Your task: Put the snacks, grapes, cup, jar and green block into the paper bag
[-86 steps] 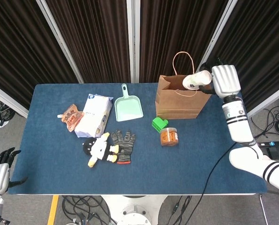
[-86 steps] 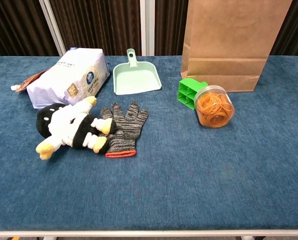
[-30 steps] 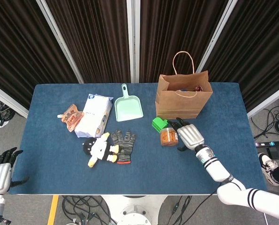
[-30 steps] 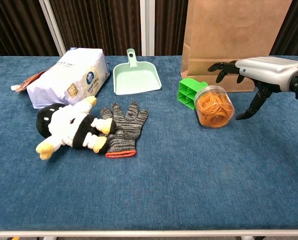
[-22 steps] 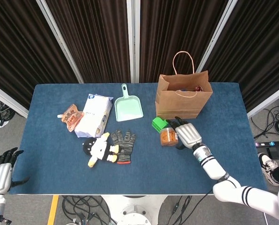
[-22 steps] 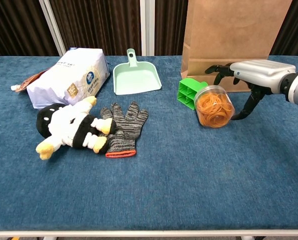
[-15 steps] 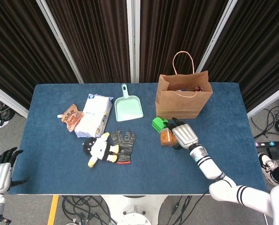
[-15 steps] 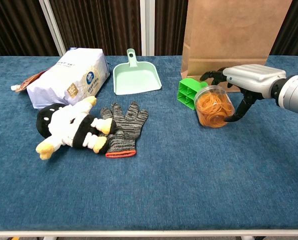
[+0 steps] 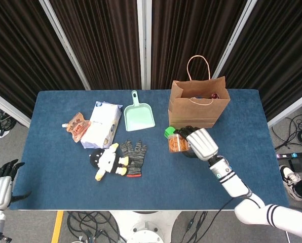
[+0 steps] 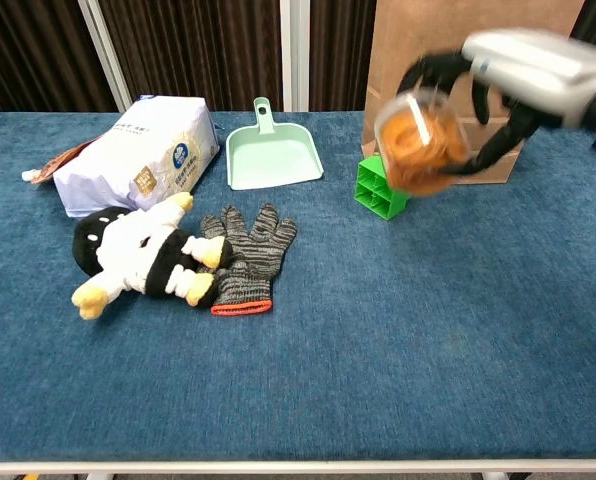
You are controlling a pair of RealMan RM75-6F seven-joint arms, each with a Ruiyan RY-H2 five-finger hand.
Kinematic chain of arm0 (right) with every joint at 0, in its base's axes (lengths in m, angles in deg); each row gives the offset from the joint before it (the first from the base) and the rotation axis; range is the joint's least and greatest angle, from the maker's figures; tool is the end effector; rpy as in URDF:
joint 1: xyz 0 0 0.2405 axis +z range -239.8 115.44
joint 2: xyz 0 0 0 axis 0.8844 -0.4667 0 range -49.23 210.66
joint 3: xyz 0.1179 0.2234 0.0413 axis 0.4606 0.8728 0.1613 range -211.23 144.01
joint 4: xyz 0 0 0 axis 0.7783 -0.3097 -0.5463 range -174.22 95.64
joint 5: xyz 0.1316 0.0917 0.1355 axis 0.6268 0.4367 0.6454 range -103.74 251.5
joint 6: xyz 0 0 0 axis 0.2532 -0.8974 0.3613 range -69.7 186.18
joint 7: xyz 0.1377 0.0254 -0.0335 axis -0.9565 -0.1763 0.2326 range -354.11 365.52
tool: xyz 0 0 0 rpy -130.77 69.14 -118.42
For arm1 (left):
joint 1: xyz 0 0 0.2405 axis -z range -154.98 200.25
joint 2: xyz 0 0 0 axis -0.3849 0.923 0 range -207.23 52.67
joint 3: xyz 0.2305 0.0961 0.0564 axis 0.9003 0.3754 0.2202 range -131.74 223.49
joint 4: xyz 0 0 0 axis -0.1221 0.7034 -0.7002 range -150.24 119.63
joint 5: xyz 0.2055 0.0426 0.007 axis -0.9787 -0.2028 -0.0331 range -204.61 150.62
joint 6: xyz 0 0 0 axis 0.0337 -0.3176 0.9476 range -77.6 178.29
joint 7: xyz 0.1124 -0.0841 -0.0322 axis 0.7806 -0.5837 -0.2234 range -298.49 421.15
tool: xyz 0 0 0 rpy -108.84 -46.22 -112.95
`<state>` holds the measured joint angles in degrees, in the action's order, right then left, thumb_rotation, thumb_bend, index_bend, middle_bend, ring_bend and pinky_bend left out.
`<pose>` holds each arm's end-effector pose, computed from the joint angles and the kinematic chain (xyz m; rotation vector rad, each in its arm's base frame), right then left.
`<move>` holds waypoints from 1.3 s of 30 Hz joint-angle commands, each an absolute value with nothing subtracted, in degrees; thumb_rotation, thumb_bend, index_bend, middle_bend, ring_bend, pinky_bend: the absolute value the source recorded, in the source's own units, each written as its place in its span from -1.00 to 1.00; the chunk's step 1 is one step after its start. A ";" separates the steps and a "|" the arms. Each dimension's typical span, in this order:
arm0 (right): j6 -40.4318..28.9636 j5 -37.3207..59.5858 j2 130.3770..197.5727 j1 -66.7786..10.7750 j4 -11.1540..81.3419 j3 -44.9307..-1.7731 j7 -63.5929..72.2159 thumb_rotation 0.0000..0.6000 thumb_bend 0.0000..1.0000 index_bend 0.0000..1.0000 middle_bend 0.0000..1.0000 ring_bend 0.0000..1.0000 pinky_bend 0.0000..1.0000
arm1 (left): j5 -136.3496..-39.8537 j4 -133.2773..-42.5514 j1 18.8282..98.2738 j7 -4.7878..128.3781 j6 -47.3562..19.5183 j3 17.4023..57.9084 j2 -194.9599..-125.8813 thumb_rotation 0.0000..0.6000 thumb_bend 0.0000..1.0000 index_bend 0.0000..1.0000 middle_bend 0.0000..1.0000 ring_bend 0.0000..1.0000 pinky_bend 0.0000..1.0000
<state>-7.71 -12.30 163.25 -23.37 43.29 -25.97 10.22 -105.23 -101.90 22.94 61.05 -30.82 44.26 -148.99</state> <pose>-0.1526 -0.3348 0.0360 1.8882 -0.7000 1.1957 -0.3537 0.1476 0.1197 -1.2508 -1.1008 -0.7505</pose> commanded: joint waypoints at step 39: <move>7.16 13.87 154.02 -12.46 31.00 -11.59 9.97 1.00 -0.68 0.13 -0.06 -0.37 0.04 | -104.40 -102.89 22.66 62.03 -30.38 44.64 -148.73 1.00 -0.90 -0.51 -0.59 -0.76 -0.69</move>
<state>6.69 13.24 153.39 -12.94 31.70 -11.41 9.44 -104.41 -102.88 22.66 62.03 -30.39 44.64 -148.73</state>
